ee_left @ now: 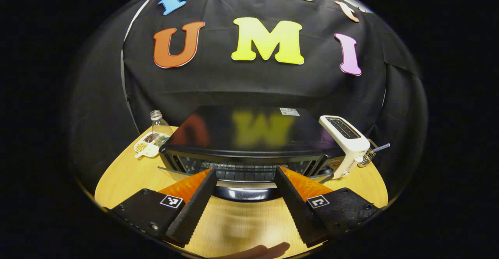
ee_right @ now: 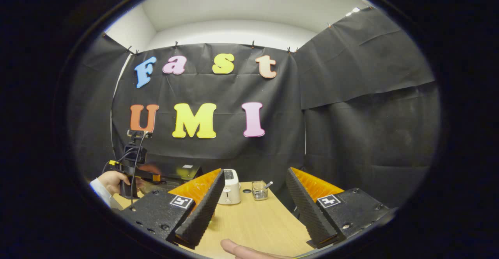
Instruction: Open the electric oven with the left hand, put the food in, and close the electric oven.
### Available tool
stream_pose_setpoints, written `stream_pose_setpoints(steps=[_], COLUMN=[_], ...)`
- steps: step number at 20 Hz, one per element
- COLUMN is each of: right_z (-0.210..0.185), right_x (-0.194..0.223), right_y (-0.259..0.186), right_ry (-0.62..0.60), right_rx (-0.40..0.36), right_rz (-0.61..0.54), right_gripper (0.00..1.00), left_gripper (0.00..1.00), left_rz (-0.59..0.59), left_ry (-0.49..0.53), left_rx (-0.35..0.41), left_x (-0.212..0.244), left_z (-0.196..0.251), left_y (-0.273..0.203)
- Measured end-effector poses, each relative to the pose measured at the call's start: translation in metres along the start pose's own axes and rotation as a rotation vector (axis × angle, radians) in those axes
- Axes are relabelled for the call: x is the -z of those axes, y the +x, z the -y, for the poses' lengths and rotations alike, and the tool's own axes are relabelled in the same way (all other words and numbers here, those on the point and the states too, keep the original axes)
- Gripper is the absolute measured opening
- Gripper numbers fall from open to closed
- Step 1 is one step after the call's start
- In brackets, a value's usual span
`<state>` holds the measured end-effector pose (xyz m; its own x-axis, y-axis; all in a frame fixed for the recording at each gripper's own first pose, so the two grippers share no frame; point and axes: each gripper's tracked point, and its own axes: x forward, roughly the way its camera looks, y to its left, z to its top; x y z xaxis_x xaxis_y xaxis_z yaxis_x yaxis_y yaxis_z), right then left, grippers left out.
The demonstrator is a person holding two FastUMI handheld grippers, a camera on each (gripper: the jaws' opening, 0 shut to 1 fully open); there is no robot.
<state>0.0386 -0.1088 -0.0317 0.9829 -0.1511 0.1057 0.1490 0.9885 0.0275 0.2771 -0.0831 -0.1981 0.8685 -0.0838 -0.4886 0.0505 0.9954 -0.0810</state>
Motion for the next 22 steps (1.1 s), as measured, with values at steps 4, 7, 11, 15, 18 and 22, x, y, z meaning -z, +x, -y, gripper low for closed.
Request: stream_pose_setpoints(steps=[4,7,11,15,18,22], right_z=[-0.006,-0.012,-0.019,-0.019,-0.02,-0.022], right_x=[0.002,0.003,0.007,0.009,0.019,0.033], right_y=[-0.014,-0.023,-0.034,-0.036,-0.031,-0.026], right_ry=[0.02,0.015,-0.009,-0.029,-0.033,-0.037], right_rx=[-0.01,-0.012,-0.02,-0.019,-0.01,-0.014], right_rz=[-0.01,-0.008,-0.015,-0.015,-0.046,-0.086], right_gripper=[0.92,1.0,0.92,1.0,0.91,0.92], left_gripper=[0.99,0.99,0.98,0.98,0.96,0.95], left_rz=[-0.014,-0.027,-0.07,-0.097,-0.132,-0.165], left_ry=[-0.01,0.036,0.026,0.027,0.029,0.026], left_rx=[0.019,0.014,0.015,0.016,0.013,0.017], left_x=[0.031,0.062,0.1,0.128,0.148,0.173], left_z=[0.0,0.001,0.0,0.002,0.0,0.0], left_y=[-0.024,-0.037,-0.045,-0.045,-0.043,-0.035])
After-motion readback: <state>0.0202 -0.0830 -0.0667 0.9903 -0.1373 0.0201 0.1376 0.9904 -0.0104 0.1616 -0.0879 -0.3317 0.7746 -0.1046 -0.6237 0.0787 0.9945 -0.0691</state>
